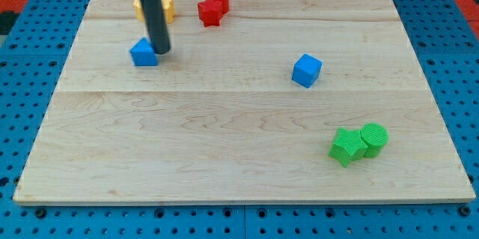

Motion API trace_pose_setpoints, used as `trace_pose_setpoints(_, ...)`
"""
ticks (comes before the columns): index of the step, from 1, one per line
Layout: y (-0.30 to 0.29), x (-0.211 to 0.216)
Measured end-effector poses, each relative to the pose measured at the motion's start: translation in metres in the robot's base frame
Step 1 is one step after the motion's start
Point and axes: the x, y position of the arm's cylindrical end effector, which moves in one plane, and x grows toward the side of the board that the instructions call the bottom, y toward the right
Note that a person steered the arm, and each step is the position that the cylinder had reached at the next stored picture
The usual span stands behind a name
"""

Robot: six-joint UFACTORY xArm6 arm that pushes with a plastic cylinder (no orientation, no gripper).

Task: Move the yellow heart to the top right of the blue cube

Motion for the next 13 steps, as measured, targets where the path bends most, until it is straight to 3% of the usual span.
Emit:
trace_pose_setpoints(2,-0.066,0.007)
trace_pose_setpoints(6,-0.033,0.007)
trace_pose_setpoints(7,-0.073,-0.001)
trace_pose_setpoints(10,-0.104,-0.085)
trace_pose_setpoints(13,-0.106,-0.098)
